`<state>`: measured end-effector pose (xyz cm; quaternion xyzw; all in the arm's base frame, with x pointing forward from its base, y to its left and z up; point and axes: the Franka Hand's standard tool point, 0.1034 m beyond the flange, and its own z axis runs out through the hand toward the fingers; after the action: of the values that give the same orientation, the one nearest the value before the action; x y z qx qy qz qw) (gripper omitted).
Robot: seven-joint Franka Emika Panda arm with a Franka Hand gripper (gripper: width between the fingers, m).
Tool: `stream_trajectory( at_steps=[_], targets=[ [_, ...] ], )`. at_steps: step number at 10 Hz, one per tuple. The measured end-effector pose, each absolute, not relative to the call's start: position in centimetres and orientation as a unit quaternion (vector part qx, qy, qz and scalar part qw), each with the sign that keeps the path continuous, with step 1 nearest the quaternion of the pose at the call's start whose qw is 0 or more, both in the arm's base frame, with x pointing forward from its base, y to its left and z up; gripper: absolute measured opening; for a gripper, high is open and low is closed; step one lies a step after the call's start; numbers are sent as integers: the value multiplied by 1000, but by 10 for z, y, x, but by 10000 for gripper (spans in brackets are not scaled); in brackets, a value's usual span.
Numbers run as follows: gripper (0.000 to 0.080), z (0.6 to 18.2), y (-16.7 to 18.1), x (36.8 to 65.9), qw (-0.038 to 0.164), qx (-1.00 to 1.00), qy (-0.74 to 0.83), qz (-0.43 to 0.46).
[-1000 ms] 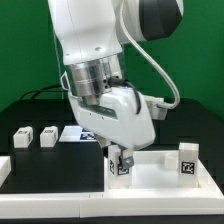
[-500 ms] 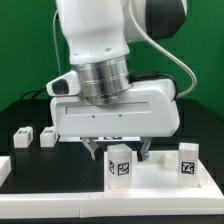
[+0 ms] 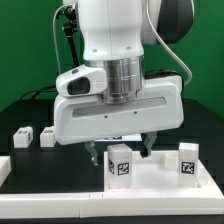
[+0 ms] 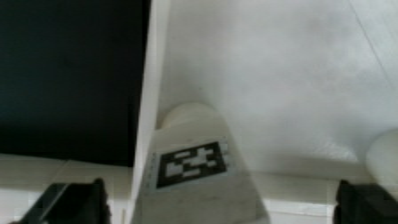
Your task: Assemble square table
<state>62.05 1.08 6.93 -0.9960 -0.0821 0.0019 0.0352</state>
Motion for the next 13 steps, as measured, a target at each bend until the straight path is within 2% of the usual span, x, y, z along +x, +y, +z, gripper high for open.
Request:
stream_trajectory(
  at_steps=[2, 3, 4, 6, 9, 10, 13],
  targets=[
    [387, 69, 12, 621, 37, -998, -46, 3],
    [387, 69, 10, 621, 36, -999, -23, 3],
    [292, 69, 10, 621, 37, -999, 22, 5],
    [292, 69, 10, 621, 37, -995, 94, 7],
    [292, 68, 13, 623, 35, -935, 353, -9],
    [293, 67, 12, 621, 45, -908, 415, -18],
    [293, 68, 14, 621, 56, -866, 496, -10]
  ],
)
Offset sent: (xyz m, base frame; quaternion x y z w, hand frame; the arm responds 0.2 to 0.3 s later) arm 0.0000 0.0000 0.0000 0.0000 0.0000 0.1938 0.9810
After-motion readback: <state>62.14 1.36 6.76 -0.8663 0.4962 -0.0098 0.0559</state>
